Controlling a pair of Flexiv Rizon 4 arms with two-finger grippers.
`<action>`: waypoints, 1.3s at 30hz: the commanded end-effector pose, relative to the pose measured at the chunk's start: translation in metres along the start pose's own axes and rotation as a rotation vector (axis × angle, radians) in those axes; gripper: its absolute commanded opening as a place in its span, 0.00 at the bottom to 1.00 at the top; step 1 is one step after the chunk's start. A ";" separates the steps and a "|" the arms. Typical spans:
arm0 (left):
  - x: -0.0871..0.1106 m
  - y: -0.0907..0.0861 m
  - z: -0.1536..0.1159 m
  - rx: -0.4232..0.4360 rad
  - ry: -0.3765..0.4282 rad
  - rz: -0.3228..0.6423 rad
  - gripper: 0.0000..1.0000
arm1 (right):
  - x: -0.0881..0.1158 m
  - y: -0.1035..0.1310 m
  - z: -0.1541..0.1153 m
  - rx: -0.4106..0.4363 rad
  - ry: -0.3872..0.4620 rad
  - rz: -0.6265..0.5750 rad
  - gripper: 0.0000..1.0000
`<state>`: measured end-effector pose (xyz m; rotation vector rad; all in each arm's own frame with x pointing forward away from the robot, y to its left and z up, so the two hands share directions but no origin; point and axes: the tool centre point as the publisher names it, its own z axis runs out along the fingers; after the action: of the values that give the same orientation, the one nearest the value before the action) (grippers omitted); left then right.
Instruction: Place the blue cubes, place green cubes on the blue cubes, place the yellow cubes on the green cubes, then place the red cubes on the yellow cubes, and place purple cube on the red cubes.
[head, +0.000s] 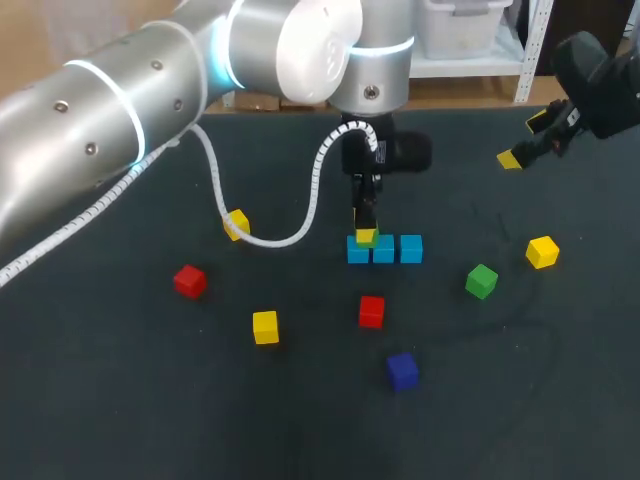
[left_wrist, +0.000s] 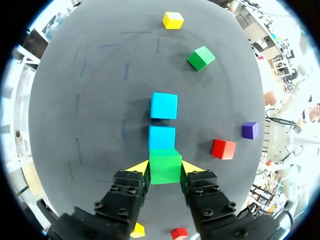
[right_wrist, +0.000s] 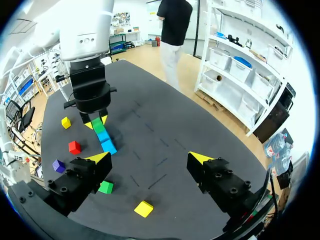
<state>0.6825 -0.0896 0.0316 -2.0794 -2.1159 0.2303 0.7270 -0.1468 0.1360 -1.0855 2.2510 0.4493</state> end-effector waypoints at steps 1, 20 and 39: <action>0.004 -0.006 0.001 -0.008 -0.009 0.003 0.29 | 0.000 -0.001 0.001 -0.004 -0.002 -0.001 1.00; 0.000 -0.003 0.001 0.007 -0.010 0.011 0.42 | 0.000 -0.001 0.001 -0.004 -0.002 -0.001 1.00; -0.003 -0.001 0.002 -0.001 -0.008 0.012 0.45 | 0.000 -0.001 0.001 -0.004 -0.002 -0.001 1.00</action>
<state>0.6790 -0.0919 0.0300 -2.0992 -2.1133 0.2404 0.7270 -0.1468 0.1360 -1.0855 2.2510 0.4493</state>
